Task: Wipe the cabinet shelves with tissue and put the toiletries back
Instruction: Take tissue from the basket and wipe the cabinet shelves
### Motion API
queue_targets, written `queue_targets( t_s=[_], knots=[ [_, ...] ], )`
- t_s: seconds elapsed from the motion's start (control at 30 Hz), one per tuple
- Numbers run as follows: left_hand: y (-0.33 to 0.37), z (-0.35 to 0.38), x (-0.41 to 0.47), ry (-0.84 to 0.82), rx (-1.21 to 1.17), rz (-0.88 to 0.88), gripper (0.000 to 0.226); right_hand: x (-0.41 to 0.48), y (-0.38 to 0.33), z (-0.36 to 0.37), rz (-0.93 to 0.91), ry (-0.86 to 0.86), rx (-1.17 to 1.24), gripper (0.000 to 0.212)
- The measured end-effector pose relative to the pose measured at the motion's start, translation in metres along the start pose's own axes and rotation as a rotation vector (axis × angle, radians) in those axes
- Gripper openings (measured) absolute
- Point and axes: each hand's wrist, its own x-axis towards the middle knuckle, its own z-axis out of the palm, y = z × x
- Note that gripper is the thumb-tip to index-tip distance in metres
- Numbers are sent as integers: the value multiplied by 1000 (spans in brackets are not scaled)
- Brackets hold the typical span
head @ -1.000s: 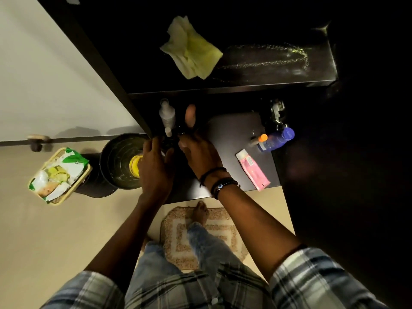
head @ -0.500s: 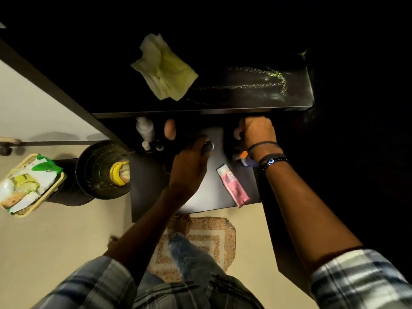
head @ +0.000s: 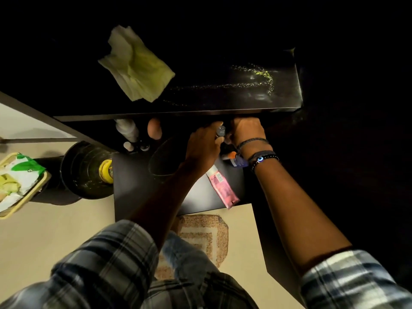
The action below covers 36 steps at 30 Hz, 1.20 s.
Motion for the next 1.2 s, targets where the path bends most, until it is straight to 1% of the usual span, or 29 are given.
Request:
queue_targets(
  t_s=[0.33, 0.4, 0.43, 0.5, 0.57, 0.67, 0.77, 0.8, 0.87, 0.9, 0.97, 1.0, 1.03, 1.1, 1.13, 1.2],
  knots=[
    [-2, -15, -12, 41, -15, 41, 41, -7, 0, -12, 16, -27, 82, 27],
    [-9, -24, -21, 111, -35, 69, 36, -12, -4, -18, 57, -23, 158, 32],
    [-12, -32, -28, 173, -59, 65, 32, -15, -8, -19, 71, 8, 235, 34],
    [-18, -50, -45, 282, -73, 0, 26, -24, -24, -15, 57, 95, 443, 32],
    [-27, -70, -65, 372, -3, -60, 24, -30, -48, -9, -33, 117, 536, 31],
    [-45, -95, -86, 452, 127, -95, 28, -38, -85, -4, -250, 65, 497, 37],
    [-61, -110, -83, 528, 303, -27, 39, -39, -112, -1, -403, 71, 450, 42],
    [-64, -115, -80, 522, 362, -13, 43, -37, -118, 2, -439, 80, 413, 43],
    [-68, -124, -71, 447, 398, -64, 48, -32, -124, 10, -498, 102, 328, 43],
    [-74, -125, -66, 382, 434, -97, 50, -30, -125, 14, -509, 111, 293, 39],
    [-81, -122, -61, 222, 586, -131, 56, -29, -126, 13, -496, 101, 225, 29],
    [-83, -121, -59, 174, 609, -146, 57, -29, -126, 11, -492, 90, 197, 25],
    [-82, -121, -59, 180, 551, -168, 52, -30, -127, 10, -494, 75, 172, 23],
    [-77, -126, -57, 240, 371, -186, 29, -28, -126, 6, -505, 51, 144, 23],
    [-72, -131, -57, 260, 318, -180, 20, -24, -124, 7, -506, 41, 138, 24],
    [-68, -140, -55, 266, 294, -136, 20, -19, -118, 6, -495, 28, 138, 25]
  ],
)
